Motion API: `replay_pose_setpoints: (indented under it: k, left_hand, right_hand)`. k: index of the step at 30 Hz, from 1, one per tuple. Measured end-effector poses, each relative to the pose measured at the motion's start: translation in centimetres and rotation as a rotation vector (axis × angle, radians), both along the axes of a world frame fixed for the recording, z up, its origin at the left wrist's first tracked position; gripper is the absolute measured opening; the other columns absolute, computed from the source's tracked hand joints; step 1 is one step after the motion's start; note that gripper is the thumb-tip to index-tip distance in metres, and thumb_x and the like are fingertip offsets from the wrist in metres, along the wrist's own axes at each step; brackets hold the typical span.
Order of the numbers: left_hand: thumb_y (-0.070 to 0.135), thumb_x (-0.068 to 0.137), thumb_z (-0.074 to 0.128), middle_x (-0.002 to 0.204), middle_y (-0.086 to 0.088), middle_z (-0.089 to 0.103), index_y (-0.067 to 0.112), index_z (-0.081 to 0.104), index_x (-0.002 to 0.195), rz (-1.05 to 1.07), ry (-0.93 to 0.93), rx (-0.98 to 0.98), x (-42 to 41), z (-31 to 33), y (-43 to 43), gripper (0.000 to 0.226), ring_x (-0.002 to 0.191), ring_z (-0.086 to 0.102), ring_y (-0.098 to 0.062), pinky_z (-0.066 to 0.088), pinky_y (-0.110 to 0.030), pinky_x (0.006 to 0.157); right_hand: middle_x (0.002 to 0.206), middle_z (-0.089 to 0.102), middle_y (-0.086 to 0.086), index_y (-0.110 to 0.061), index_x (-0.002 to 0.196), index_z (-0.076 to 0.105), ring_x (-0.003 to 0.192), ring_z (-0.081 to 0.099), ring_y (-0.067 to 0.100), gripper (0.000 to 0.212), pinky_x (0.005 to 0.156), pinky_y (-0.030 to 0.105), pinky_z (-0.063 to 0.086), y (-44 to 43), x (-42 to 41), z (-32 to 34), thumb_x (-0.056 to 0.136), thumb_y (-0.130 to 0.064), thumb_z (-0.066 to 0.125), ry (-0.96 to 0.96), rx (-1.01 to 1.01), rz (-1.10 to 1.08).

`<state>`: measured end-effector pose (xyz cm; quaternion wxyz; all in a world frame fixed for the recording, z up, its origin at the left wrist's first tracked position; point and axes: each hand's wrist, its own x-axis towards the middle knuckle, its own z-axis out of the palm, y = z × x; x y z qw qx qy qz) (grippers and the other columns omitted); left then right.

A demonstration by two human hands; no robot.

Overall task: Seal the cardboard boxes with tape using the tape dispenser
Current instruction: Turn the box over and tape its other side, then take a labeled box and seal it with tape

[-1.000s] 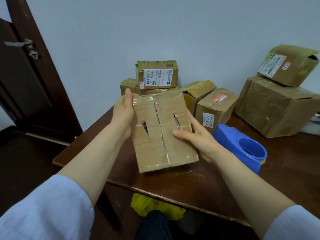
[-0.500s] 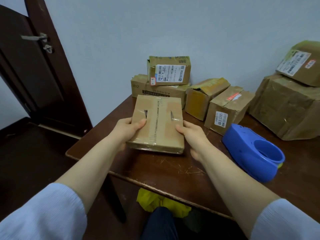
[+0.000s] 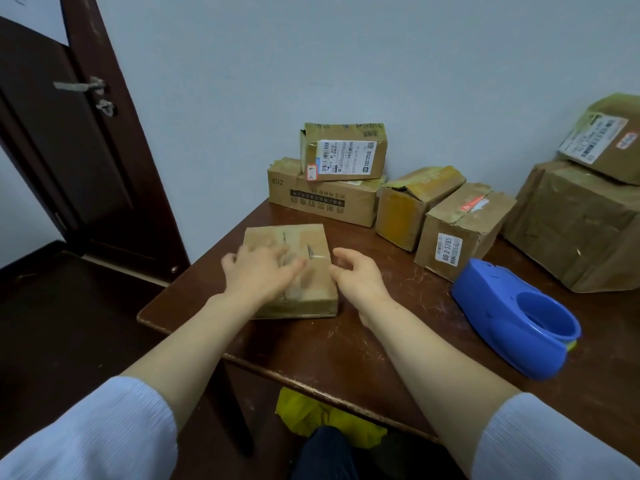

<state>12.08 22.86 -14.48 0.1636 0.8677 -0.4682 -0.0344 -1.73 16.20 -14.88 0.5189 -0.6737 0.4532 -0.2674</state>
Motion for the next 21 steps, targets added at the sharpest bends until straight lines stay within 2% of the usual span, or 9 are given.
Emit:
replay_pose_setpoints:
  k: [3, 5, 7, 9, 11, 15, 18, 19, 21]
  left_hand:
    - [0.074, 0.078, 0.049, 0.16, 0.002, 0.016, 0.033, 0.021, 0.151, -0.209, 0.05, 0.304, -1.0, -0.1, 0.3, 0.088, 0.145, 0.013, -0.024, 0.012, -0.05, 0.113]
    - [0.066, 0.08, 0.057, 0.162, 0.001, 0.003, 0.032, 0.009, 0.153, -0.247, -0.002, 0.385, -0.6, -0.3, 0.2, 0.095, 0.148, 0.001, -0.02, 0.003, -0.052, 0.115]
    - [0.045, 0.089, 0.06, 0.162, 0.001, 0.0, 0.033, 0.007, 0.153, -0.241, -0.031, 0.384, 0.1, -0.2, -0.3, 0.084, 0.148, -0.003, -0.018, -0.003, -0.053, 0.116]
    - [0.021, 0.091, 0.057, 0.162, 0.003, -0.001, 0.033, 0.007, 0.153, -0.241, -0.025, 0.364, 0.5, 0.6, -1.2, 0.081, 0.148, -0.006, -0.018, -0.007, -0.053, 0.116]
    - [0.013, 0.087, 0.055, 0.162, 0.004, 0.002, 0.032, 0.011, 0.153, -0.214, 0.088, 0.275, 0.5, 2.0, -2.4, 0.081, 0.149, -0.002, -0.018, -0.005, -0.051, 0.118]
    - [0.025, 0.079, 0.059, 0.157, 0.004, 0.027, 0.03, 0.033, 0.148, -0.152, 0.447, -0.06, 1.0, 4.9, -5.9, 0.074, 0.143, 0.026, -0.022, 0.021, -0.045, 0.117]
    - [0.021, 0.086, 0.058, 0.125, 0.004, 0.06, 0.026, 0.053, 0.135, -0.146, 0.521, -0.25, 1.7, 6.4, -9.4, 0.049, 0.12, 0.052, -0.017, 0.041, -0.029, 0.095]
    - [0.017, 0.09, 0.056, 0.116, 0.005, 0.062, 0.024, 0.056, 0.131, -0.122, 0.557, -0.312, 1.9, 6.9, -10.6, 0.042, 0.111, 0.056, -0.016, 0.042, -0.027, 0.086]
    - [0.018, 0.094, 0.055, 0.11, 0.006, 0.058, 0.015, 0.055, 0.132, -0.045, 0.634, -0.413, 2.7, 7.7, -13.2, 0.038, 0.1, 0.054, -0.015, 0.045, -0.029, 0.082]
  right_hand:
    - [0.109, 0.061, -0.002, -0.015, 0.133, 0.051, 0.105, 0.059, 0.02, 0.04, 0.089, 0.032, 0.051, -0.1, 0.2, -0.4, 0.094, -0.008, 0.051, 0.094, -0.022, 0.012]
    - [0.093, 0.06, -0.005, -0.013, 0.128, 0.054, 0.093, 0.061, 0.018, 0.035, 0.087, 0.033, 0.054, -0.1, 0.4, -0.4, 0.094, -0.006, 0.048, 0.065, 0.037, 0.036]
    - [0.104, 0.062, -0.001, -0.012, 0.13, 0.054, 0.101, 0.058, 0.016, 0.037, 0.095, 0.032, 0.049, -0.6, 0.6, -0.2, 0.094, -0.006, 0.049, 0.061, 0.014, 0.055]
    - [0.118, 0.061, 0.003, -0.014, 0.13, 0.055, 0.1, 0.057, 0.014, 0.037, 0.093, 0.028, 0.047, -1.6, 0.6, 0.6, 0.094, -0.009, 0.051, 0.079, -0.056, 0.044]
    - [0.122, 0.062, 0.005, -0.015, 0.127, 0.059, 0.096, 0.059, 0.015, 0.035, 0.088, 0.029, 0.049, -3.3, 0.8, 1.6, 0.094, -0.008, 0.051, 0.063, -0.136, -0.008]
    - [0.124, 0.061, 0.003, -0.013, 0.122, 0.062, 0.117, 0.054, 0.018, 0.032, 0.102, 0.032, 0.043, -7.4, 1.4, 4.7, 0.093, -0.007, 0.05, 0.04, -0.243, -0.108]
    - [0.126, 0.059, 0.003, -0.012, 0.126, 0.059, 0.118, 0.053, 0.02, 0.034, 0.101, 0.035, 0.045, -10.7, 2.0, 6.7, 0.093, -0.008, 0.048, 0.017, -0.259, -0.152]
    - [0.129, 0.058, 0.003, -0.012, 0.127, 0.058, 0.119, 0.053, 0.02, 0.036, 0.102, 0.036, 0.045, -11.9, 2.3, 7.2, 0.094, -0.009, 0.047, 0.012, -0.265, -0.16]
    - [0.133, 0.055, 0.005, -0.01, 0.132, 0.053, 0.123, 0.05, 0.021, 0.038, 0.104, 0.034, 0.042, -14.2, 2.9, 8.1, 0.094, -0.008, 0.046, 0.018, -0.268, -0.177]
